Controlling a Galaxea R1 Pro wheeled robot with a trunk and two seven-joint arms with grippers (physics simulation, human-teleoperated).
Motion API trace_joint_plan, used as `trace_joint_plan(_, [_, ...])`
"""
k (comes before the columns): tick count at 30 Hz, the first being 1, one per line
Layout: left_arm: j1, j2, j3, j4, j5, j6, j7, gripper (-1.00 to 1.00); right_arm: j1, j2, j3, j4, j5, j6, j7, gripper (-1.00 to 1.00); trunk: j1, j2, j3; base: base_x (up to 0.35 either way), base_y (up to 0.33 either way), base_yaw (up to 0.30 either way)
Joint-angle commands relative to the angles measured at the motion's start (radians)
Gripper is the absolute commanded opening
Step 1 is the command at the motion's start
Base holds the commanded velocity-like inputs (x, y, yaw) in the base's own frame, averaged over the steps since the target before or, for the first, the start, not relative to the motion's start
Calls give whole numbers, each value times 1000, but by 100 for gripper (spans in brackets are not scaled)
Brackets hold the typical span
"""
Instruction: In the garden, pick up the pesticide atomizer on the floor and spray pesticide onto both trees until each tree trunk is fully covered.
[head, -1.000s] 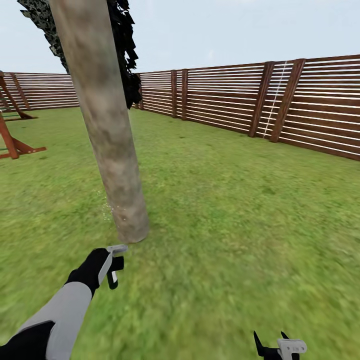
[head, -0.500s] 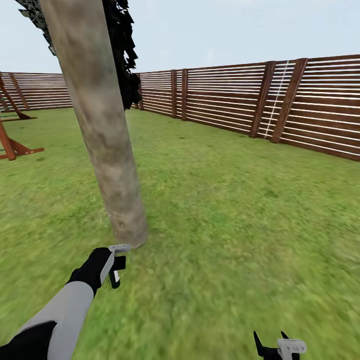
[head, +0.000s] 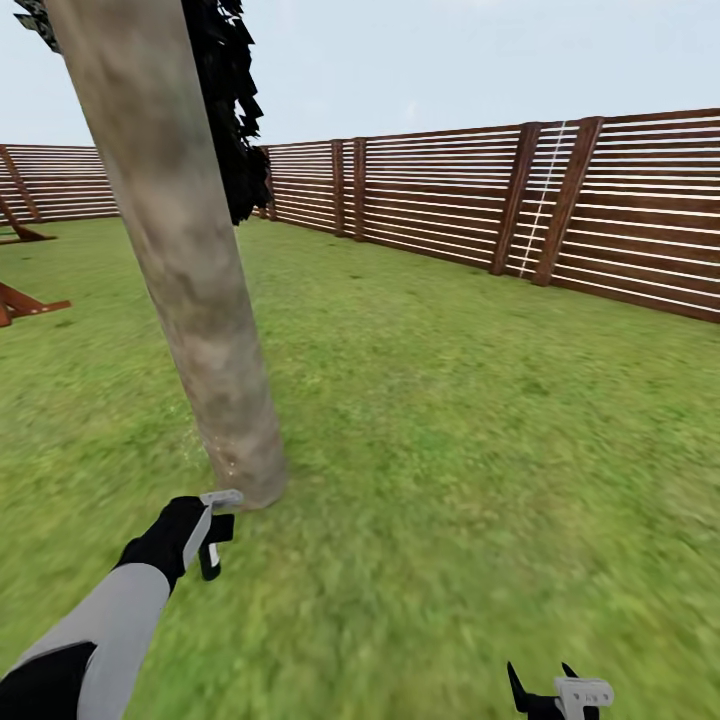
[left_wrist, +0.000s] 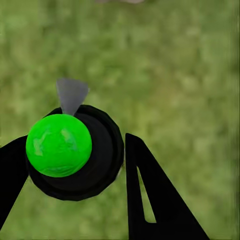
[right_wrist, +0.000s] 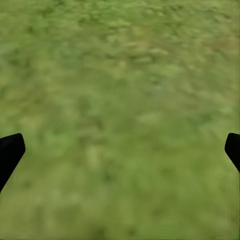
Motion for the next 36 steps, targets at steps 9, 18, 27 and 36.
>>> trace_joint_plan(9, [1,39,-2,4,-1,0,-3,-100,0,0,0,1,0,0,0,100,0,0,0,9,2,0])
trace_joint_plan(18, [-2,33,6,-8,1,2,-4,-100,0,0,0,1,0,0,0,100,0,0,0,0,0,0])
trace_joint_plan(27, [-8,-37,-5,-10,-2,2,-3,-100,0,0,0,0,0,0,0,100,0,0,0,0,0,0])
trace_joint_plan(36, [-15,-14,-2,-13,-1,2,-2,-100,0,0,0,-2,0,0,0,100,0,0,0,-89,18,0])
